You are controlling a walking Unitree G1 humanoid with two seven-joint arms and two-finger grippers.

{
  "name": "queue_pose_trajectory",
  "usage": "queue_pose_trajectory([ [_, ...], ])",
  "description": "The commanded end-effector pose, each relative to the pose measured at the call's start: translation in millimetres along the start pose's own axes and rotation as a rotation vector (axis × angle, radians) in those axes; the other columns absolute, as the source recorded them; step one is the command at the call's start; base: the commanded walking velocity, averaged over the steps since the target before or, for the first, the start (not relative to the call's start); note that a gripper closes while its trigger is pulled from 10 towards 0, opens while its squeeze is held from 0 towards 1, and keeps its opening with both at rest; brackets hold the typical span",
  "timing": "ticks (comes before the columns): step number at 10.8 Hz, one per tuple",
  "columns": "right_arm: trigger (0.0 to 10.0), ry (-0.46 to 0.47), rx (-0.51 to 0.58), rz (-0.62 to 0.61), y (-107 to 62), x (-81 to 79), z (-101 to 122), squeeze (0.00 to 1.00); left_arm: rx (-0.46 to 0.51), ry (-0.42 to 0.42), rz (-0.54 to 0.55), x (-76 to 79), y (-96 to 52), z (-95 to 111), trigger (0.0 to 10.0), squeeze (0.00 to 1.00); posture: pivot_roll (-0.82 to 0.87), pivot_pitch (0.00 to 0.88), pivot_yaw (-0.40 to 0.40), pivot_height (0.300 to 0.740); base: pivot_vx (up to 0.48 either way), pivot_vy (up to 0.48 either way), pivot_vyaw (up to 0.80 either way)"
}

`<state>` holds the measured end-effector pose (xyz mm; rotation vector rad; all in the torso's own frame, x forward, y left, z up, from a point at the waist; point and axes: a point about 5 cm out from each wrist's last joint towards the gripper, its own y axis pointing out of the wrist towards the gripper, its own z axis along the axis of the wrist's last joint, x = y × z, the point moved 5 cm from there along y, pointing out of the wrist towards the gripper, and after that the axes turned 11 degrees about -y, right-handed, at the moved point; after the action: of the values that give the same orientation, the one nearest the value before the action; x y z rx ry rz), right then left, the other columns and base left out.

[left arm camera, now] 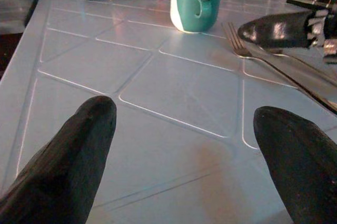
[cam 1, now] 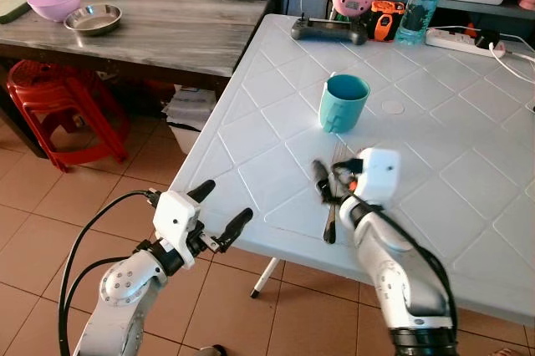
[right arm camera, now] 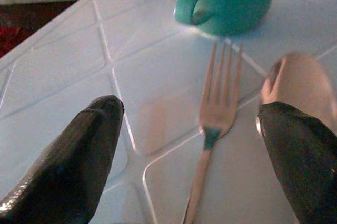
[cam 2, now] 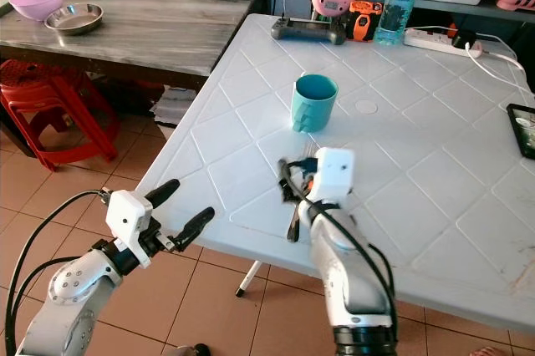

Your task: Setting the table

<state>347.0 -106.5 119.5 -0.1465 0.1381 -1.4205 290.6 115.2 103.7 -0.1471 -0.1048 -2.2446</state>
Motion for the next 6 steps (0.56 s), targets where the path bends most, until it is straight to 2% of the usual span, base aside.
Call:
queue_pose_trajectory([
  [1,10.0,0.011,-0.044,0.026,1.6,-4.7,-8,0.00,-0.012,-0.001,-0.021,3.4,0.3,-1,10.0,0.00,0.09,0.124,-0.037,0.740,0.000,0.000,0.00],
  [4,9.9,0.002,-0.107,0.080,9.7,-16.2,-14,0.00,-0.016,-0.004,-0.037,6.9,1.6,-2,10.0,0.00,0.09,0.124,-0.038,0.740,0.000,0.000,0.00],
  [5,0.5,0.015,-0.110,0.072,11.0,-15.1,-14,0.00,-0.016,-0.004,-0.039,7.4,1.7,-2,10.0,0.00,0.10,0.124,-0.041,0.740,0.000,0.000,0.00],
  [6,0.0,0.003,-0.143,0.056,12.8,-10.8,-20,0.00,-0.018,-0.007,-0.044,8.4,1.6,-3,10.0,0.00,0.10,0.124,-0.041,0.740,0.000,0.000,0.00],
])
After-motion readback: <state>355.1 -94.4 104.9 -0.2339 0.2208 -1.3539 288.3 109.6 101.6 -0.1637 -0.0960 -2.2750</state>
